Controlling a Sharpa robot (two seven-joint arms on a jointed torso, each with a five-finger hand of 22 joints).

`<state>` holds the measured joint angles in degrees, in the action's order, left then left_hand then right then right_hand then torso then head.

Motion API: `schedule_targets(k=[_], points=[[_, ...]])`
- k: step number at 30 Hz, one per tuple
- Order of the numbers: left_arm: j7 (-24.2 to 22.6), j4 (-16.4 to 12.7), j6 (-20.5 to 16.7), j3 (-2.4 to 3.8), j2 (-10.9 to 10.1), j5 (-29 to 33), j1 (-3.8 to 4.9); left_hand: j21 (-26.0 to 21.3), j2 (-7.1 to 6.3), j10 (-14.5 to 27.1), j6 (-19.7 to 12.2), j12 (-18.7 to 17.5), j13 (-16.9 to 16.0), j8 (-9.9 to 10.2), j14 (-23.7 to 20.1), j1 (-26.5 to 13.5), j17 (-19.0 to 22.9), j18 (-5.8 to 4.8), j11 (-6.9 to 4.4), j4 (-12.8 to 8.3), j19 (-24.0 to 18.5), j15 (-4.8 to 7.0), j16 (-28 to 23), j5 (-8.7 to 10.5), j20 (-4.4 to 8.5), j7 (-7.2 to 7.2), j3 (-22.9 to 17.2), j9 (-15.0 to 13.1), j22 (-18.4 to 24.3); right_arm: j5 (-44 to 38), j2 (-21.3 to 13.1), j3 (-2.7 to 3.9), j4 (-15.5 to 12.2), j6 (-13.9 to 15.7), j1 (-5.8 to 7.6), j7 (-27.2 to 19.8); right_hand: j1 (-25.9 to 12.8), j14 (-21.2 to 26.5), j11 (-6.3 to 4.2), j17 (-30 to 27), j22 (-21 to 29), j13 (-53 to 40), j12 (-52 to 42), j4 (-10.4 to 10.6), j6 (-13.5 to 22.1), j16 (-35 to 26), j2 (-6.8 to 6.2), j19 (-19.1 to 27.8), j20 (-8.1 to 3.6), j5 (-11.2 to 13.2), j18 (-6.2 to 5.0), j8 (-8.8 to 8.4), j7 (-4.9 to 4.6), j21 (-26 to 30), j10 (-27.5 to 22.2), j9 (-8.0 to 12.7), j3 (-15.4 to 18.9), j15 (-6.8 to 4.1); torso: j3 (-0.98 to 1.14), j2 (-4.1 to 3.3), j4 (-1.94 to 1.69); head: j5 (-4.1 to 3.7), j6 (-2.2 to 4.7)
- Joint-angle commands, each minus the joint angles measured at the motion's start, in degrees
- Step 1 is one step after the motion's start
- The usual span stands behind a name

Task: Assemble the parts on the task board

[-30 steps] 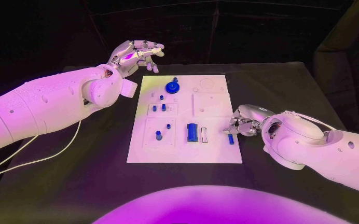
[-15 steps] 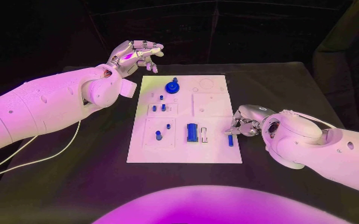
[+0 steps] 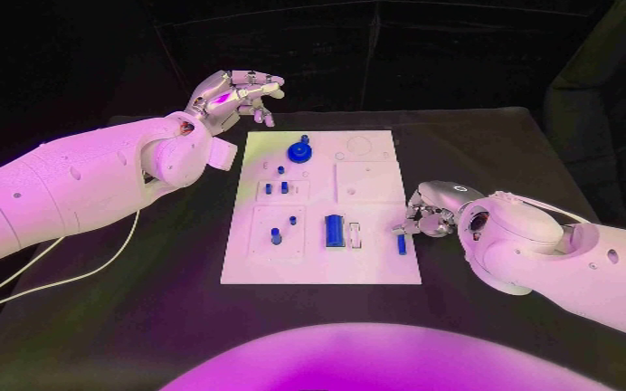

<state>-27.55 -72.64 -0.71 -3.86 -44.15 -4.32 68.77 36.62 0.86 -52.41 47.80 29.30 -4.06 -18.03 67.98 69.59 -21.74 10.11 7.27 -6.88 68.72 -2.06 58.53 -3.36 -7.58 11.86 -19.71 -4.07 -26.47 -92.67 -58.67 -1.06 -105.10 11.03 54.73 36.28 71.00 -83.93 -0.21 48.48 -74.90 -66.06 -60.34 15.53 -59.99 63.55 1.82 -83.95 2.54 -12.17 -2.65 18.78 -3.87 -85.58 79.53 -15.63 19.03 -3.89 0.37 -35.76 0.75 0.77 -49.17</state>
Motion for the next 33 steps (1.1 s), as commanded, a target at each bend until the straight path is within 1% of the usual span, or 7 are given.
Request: schedule_targets(k=[1, 3, 7, 13, 21, 29, 33], points=[[-0.1, 0.0, 0.8, 0.05, 0.0, 0.3, 0.06, -0.4, -0.10, 0.4, -0.4, 0.2, 0.1, -0.4, -0.5, 0.4, 0.1, 0.36, 0.02, -0.3, 0.5, -0.04, 0.2, 0.05, -0.06, -0.06, 0.1, 0.1, 0.1, -1.6, -0.1, -0.09, -0.2, -0.6, -0.08, 0.4, -0.7, -0.4, -0.09, 0.1, -7.7, -0.2, 0.3, 0.8, -0.1, -0.4, -0.48, -0.4, 0.04, 0.5, 0.67, 0.19, -0.21, 0.3, 0.1, -0.2, -0.1, -0.12, 0.01, 0.03, -0.07, -0.11, 0.01], [0.0, 0.0, 0.8, 0.05, 0.0, 0.3, 0.06, -0.4, -0.10, 0.4, -0.4, 0.2, 0.1, -0.4, -0.5, 0.4, 0.1, 0.36, 0.02, -0.3, 0.5, -0.04, 0.2, 0.05, -0.06, -0.06, 0.1, 0.1, 0.1, -1.2, -0.2, -0.09, -0.4, -1.2, -0.08, 0.3, -1.1, -0.4, -0.12, 0.1, -7.8, -0.3, 0.2, 1.0, -0.2, -0.4, -0.92, -0.5, 0.03, 0.7, 0.70, 0.27, -0.16, 0.3, 0.1, -0.3, -0.2, -0.15, 0.01, -0.01, -0.06, -0.12, 0.05], [0.0, 0.0, 0.8, 0.04, 0.0, 0.3, 0.05, -0.4, -0.11, 0.5, -0.5, 0.3, 0.1, -0.5, -0.5, 0.5, 0.1, 0.36, 0.05, -0.4, 0.5, -0.06, 0.3, 0.06, -0.07, -0.03, 0.2, 0.1, 0.1, 0.0, -0.1, -0.10, -0.6, -2.4, -0.08, 0.0, -1.4, -0.4, -0.21, 0.1, -7.9, -0.4, 0.1, 1.1, -0.6, -0.4, -1.11, -0.6, -0.01, 1.0, 0.72, 0.49, -0.02, 0.2, 0.2, -0.4, -0.4, -0.21, 0.00, 0.01, -0.04, -0.07, -0.04], [0.2, 0.0, 0.9, 0.04, 0.0, 0.3, 0.05, -0.4, -0.11, 0.5, -0.5, 0.3, 0.1, -0.5, -0.5, 0.5, 0.1, 0.36, 0.05, -0.4, 0.5, -0.06, 0.3, 0.06, -0.07, -0.03, 0.2, 0.1, 0.1, 1.2, 0.0, -0.10, -0.7, -4.1, -0.08, -0.4, -0.8, -0.4, -0.40, 0.1, -7.8, -0.4, 0.4, 0.8, -1.3, -0.4, -0.93, -0.6, -0.11, 0.9, 0.70, 0.84, 0.21, 0.3, 0.2, -0.8, -1.1, -0.34, -0.05, 0.03, 0.01, -0.07, -0.04], [0.2, 0.0, 1.0, 0.04, 0.0, 0.3, 0.04, -0.4, -0.11, 0.5, -0.5, 0.3, 0.1, -0.5, -0.5, 0.5, 0.1, 0.36, 0.05, -0.4, 0.5, -0.06, 0.3, 0.06, -0.07, -0.03, 0.2, 0.1, 0.1, 2.0, 0.4, -0.12, -0.6, -6.7, -0.08, -0.5, 1.3, -0.4, -0.64, 0.1, -7.9, -0.4, 0.5, 0.0, -1.8, -0.4, -0.65, -0.6, -0.32, 0.5, 0.72, 1.09, 0.47, 0.3, 0.3, -1.3, -1.8, -0.54, -0.03, -0.02, -0.11, -0.19, -0.17], [0.3, 0.0, 1.0, 0.04, 0.0, 0.3, 0.04, -0.4, -0.13, 0.6, -0.6, 0.3, 0.1, -0.5, -0.6, 0.5, 0.2, 0.36, 0.07, -0.4, 0.5, -0.07, 0.3, 0.06, -0.07, -0.01, 0.3, 0.1, 0.2, 2.0, 0.9, -0.14, -0.6, -7.3, -0.09, -0.5, 2.9, -0.4, -0.63, 0.1, -7.8, -0.4, 0.9, -0.8, -1.7, -0.5, -0.44, -0.5, -0.38, 0.3, 0.70, 0.88, 0.42, 0.4, 0.2, -1.5, -2.2, -0.57, -0.01, -0.01, -0.07, -0.12, -0.29], [0.3, 0.0, 1.1, 0.04, 0.0, 0.3, 0.04, -0.4, -0.13, 0.6, -0.6, 0.3, 0.1, -0.5, -0.6, 0.5, 0.2, 0.36, 0.07, -0.4, 0.5, -0.07, 0.3, 0.06, -0.07, -0.01, 0.3, 0.1, 0.2, 1.9, 1.4, -0.16, -0.4, -7.5, -0.09, -0.6, 5.0, -0.4, -0.54, 0.1, -7.8, -0.4, 1.1, -2.2, -1.4, -0.5, -0.29, -0.5, -0.37, 0.0, 0.69, 0.49, 0.26, 0.4, 0.1, -1.6, -2.6, -0.51, -0.04, 0.00, -0.09, -0.12, -0.32]])
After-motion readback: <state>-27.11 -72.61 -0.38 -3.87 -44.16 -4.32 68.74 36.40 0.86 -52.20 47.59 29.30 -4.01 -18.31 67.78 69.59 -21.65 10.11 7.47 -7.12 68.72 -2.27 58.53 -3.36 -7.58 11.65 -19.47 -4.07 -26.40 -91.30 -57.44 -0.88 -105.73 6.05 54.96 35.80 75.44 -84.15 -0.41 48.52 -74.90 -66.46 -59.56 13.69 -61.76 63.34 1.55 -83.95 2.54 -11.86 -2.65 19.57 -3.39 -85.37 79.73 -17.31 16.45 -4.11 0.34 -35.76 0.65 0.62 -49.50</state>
